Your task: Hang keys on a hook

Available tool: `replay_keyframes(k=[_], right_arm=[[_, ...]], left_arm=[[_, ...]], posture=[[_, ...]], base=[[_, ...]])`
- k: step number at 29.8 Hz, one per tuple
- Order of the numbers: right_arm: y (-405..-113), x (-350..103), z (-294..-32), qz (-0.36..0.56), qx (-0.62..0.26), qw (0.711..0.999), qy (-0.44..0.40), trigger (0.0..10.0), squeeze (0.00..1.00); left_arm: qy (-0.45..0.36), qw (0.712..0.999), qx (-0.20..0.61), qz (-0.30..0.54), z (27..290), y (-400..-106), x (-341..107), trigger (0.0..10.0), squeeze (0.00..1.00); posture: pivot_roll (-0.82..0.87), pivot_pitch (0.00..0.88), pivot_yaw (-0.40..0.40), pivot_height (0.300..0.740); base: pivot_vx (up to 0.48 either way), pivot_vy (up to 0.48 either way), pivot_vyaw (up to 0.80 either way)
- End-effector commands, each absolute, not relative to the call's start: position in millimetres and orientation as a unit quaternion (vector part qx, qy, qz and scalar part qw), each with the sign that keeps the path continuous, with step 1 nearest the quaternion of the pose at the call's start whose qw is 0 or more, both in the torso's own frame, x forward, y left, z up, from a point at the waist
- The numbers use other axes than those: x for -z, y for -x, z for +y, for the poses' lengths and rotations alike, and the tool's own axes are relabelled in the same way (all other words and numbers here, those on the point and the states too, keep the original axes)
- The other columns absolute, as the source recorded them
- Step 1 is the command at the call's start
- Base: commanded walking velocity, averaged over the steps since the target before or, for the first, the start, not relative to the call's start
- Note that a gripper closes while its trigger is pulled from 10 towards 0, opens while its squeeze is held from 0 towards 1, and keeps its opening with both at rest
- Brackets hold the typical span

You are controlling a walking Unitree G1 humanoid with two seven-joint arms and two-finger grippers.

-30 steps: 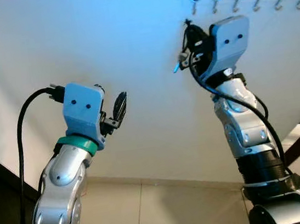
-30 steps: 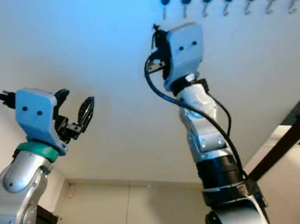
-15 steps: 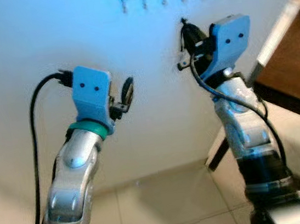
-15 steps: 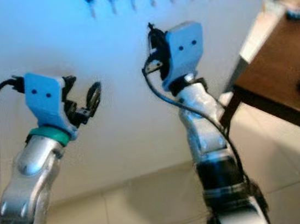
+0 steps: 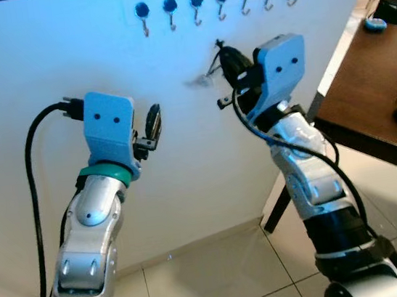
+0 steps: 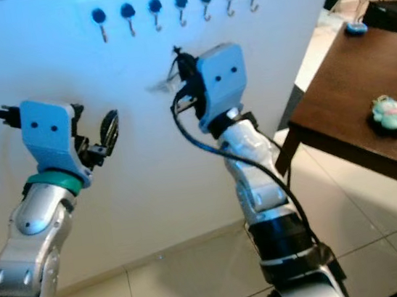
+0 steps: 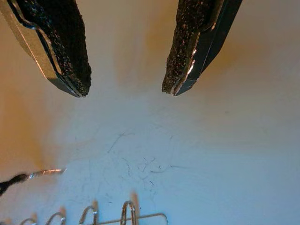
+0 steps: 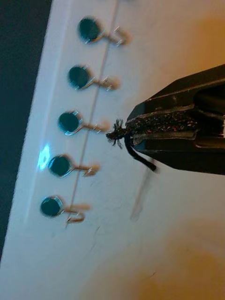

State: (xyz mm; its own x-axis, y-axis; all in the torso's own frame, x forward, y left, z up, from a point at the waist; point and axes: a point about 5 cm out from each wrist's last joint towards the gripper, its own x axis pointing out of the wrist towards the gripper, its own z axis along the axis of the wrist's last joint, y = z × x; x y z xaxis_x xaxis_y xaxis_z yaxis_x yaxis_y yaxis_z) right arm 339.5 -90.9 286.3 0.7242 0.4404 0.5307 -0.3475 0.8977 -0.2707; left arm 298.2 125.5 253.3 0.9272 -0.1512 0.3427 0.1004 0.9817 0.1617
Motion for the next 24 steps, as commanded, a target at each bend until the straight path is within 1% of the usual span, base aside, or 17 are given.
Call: replay_keyframes(k=[1,2,3,4,8,9,10,11,12,13,14,15,16,20,22,23,24], right_arm=[[-329.8,-283.4,-80.1,-0.308,-0.264,0.91,0.089,10.0,0.0],[-325.1,-282.4,-75.0,-0.31,-0.287,0.901,0.095,10.0,0.0],[-325.1,-282.4,-75.0,-0.31,-0.287,0.901,0.095,10.0,0.0],[-316.5,-281.3,-67.6,-0.311,-0.327,0.887,0.099,10.0,0.0],[-312.9,-281.6,-65.6,-0.312,-0.342,0.881,0.1,10.0,0.0],[-306.4,-281.7,-62.0,-0.31,-0.374,0.868,0.1,10.0,0.0],[-295.0,-281.9,-56.4,-0.305,-0.424,0.846,0.102,10.0,0.0],[-295.0,-281.9,-56.4,-0.305,-0.424,0.846,0.102,10.0,0.0],[-286.6,-281.6,-52.5,-0.301,-0.46,0.829,0.103,10.0,0.0],[-286.6,-281.6,-52.5,-0.301,-0.46,0.829,0.103,10.0,0.0],[-277.5,-280.9,-48.6,-0.297,-0.496,0.809,0.11,10.0,0.0],[-277.5,-280.9,-48.6,-0.297,-0.496,0.809,0.11,10.0,0.0],[-271.4,-280.5,-46.1,-0.294,-0.521,0.793,0.119,10.0,0.0],[-267.6,-281.2,-45.8,-0.296,-0.533,0.781,0.131,10.0,0.0],[-270.6,-284.8,-49.8,-0.304,-0.514,0.791,0.135,10.0,0.0],[-270.6,-284.8,-49.8,-0.304,-0.514,0.791,0.135,10.0,0.0],[-273.2,-286.7,-52.2,-0.31,-0.497,0.8,0.135,10.0,0.0]], left_arm=[[-0.067,0.981,0.061,-0.169,124.7,-299.9,-248.7,10.0,0.0],[-0.064,0.982,0.058,-0.166,125.2,-300.0,-248.3,10.0,0.0],[-0.064,0.982,0.058,-0.166,125.2,-300.0,-248.3,10.0,0.0],[-0.057,0.983,0.055,-0.167,126.7,-299.0,-248.4,10.0,0.0],[-0.055,0.982,0.057,-0.17,127.3,-297.6,-248.5,10.0,0.0],[-0.056,0.981,0.063,-0.173,128.3,-295.2,-248.0,10.0,0.0],[-0.054,0.981,0.071,-0.173,130.2,-291.9,-246.1,10.0,0.0],[-0.054,0.981,0.071,-0.173,130.2,-291.9,-246.1,10.0,0.0],[-0.052,0.981,0.076,-0.172,131.5,-289.7,-244.8,10.0,0.0],[-0.052,0.981,0.076,-0.172,131.5,-289.7,-244.8,10.0,0.0],[-0.054,0.981,0.078,-0.17,133.3,-287.8,-243.1,10.0,0.0],[-0.054,0.981,0.078,-0.17,133.3,-287.8,-243.1,10.0,0.0],[-0.057,0.981,0.078,-0.168,135.0,-286.4,-241.6,10.0,0.0],[-0.061,0.981,0.076,-0.166,136.5,-285.2,-239.9,10.0,0.0],[-0.063,0.981,0.076,-0.164,136.5,-284.3,-238.8,10.0,0.0],[-0.063,0.981,0.076,-0.164,136.5,-284.3,-238.8,10.0,0.0],[-0.066,0.981,0.076,-0.163,136.6,-283.8,-238.1,10.0,0.0]], posture=[[-0.03,0.072,0.055,0.74],[-0.03,0.072,0.056,0.74],[-0.03,0.072,0.056,0.74],[-0.04,0.074,0.06,0.74],[-0.04,0.074,0.061,0.74],[-0.04,0.077,0.065,0.74],[-0.04,0.078,0.067,0.74],[-0.04,0.078,0.067,0.74],[-0.04,0.078,0.067,0.74],[-0.04,0.078,0.067,0.74],[-0.04,0.079,0.068,0.74],[-0.04,0.079,0.068,0.74],[-0.04,0.081,0.067,0.74],[-0.04,0.082,0.065,0.74],[-0.04,0.082,0.066,0.74],[-0.04,0.082,0.066,0.74],[-0.04,0.082,0.067,0.74]], base=[[0.341,0.0,0.0],[0.341,0.0,0.0],[0.341,0.0,0.0],[0.0,0.0,0.0],[0.0,0.0,0.0],[0.0,0.0,0.0],[0.0,0.0,0.0],[0.0,0.0,0.0],[0.0,0.0,0.0],[0.0,0.0,0.0],[0.0,0.0,0.0],[0.0,0.0,0.0],[0.0,0.0,0.0],[0.0,0.0,0.0],[0.0,0.0,0.0],[0.0,0.0,0.0],[0.0,0.0,0.0]])
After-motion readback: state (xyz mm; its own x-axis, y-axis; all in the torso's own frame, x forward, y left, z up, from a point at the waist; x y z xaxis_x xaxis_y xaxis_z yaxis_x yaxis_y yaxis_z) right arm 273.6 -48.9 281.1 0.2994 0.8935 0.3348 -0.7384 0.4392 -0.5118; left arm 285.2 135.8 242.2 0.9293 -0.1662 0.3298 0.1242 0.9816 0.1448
